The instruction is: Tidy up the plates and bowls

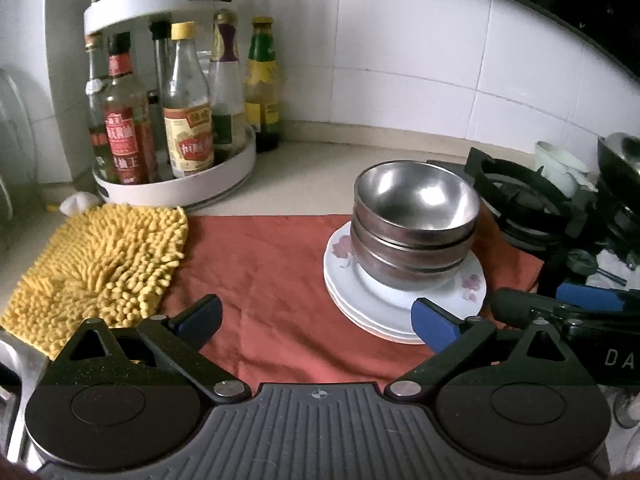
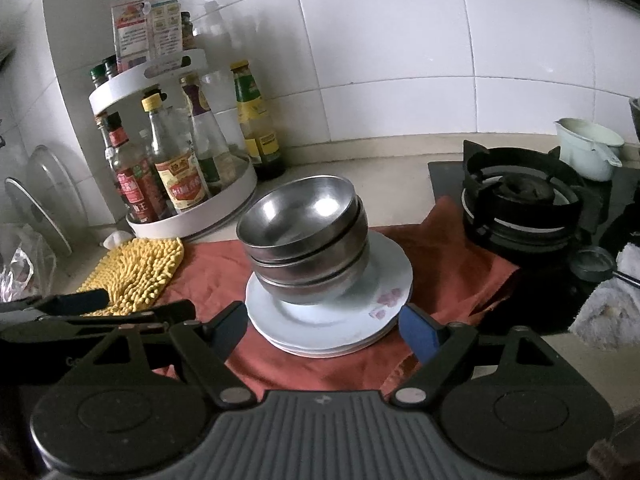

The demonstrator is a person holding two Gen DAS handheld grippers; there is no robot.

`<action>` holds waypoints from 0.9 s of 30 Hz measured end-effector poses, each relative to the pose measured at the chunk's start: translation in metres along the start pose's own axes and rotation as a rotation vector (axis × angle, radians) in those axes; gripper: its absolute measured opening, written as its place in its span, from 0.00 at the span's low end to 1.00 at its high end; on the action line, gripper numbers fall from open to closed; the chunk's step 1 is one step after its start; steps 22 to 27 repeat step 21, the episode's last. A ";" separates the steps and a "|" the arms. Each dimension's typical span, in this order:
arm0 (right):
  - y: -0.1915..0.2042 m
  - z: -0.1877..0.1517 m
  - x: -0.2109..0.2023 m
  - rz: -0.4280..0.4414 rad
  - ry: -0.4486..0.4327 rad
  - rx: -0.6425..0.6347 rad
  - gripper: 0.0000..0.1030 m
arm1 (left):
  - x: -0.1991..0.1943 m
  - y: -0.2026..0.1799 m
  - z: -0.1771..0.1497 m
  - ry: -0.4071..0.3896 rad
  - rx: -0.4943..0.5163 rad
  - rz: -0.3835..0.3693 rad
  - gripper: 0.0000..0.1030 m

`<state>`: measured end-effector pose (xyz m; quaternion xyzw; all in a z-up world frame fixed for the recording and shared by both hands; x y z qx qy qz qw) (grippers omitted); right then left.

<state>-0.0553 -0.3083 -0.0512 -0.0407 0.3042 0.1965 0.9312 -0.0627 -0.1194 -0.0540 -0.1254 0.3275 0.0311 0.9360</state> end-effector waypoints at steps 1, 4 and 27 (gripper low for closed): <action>0.000 0.000 0.000 0.004 -0.001 0.001 0.77 | 0.000 0.000 0.000 -0.002 0.003 0.004 0.99; 0.001 0.000 0.000 0.006 0.002 -0.002 0.77 | 0.000 0.001 0.000 -0.004 -0.005 0.003 1.00; 0.003 0.003 0.007 0.005 0.011 -0.002 0.77 | 0.007 0.007 0.002 -0.002 -0.004 0.007 1.00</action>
Point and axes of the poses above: each gripper's, at about its wrist camera, not at the fingertips, and x roughly the way its jaws point, y to its left, z to its top, the point moved 7 cm from there along x, roughly the way its jaws point, and after that the axes turned 14 degrees about -x, right-handed, at the moved point
